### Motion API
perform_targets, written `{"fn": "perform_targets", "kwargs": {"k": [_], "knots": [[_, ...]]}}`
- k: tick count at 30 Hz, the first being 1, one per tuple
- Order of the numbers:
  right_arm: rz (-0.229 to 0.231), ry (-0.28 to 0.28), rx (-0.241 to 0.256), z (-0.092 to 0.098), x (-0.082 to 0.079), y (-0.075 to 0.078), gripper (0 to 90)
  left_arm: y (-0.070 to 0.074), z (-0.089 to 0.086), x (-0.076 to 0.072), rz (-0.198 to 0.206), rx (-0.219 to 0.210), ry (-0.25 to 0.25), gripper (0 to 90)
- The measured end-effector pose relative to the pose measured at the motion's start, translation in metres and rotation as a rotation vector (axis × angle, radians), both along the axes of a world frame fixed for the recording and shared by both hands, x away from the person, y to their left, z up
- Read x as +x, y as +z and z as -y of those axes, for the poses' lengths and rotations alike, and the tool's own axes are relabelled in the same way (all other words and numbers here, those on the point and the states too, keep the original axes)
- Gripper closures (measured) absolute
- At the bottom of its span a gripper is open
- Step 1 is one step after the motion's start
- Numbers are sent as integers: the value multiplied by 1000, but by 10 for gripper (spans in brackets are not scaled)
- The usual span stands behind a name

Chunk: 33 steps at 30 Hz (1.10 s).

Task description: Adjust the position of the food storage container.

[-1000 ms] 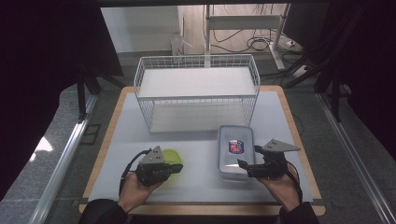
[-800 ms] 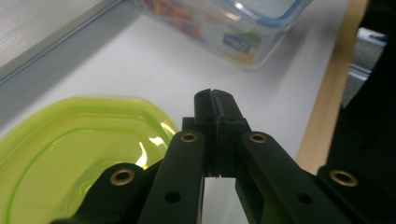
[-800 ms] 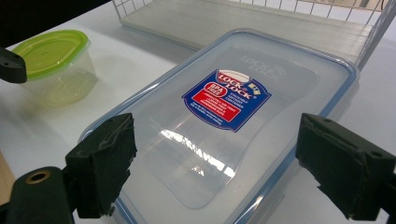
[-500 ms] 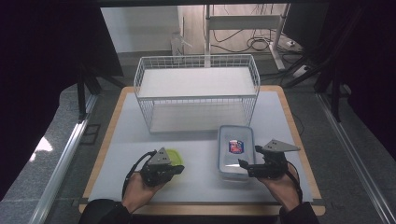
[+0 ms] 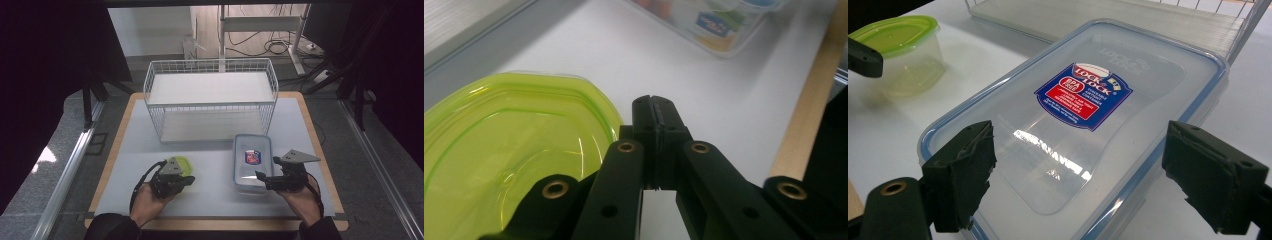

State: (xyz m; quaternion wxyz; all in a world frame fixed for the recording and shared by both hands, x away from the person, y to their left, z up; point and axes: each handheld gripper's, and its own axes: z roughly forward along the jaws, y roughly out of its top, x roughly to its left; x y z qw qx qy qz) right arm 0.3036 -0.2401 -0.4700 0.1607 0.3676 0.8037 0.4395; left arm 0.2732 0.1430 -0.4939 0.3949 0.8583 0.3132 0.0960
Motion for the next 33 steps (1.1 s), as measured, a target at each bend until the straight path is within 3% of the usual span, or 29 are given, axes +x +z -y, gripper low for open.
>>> {"fn": "perform_targets", "kwargs": {"k": [12,24,33], "knots": [[-7,8,-17,-1,0,-2,152,-2,-20,12,-10,5,65,900],[-10,15,-22,-1,1,-3,160,-5,-48,25,-11,23,163,899],[-9,21,-21,0,1,-2,178,-6,-62,28,-7,15,211,899]]}}
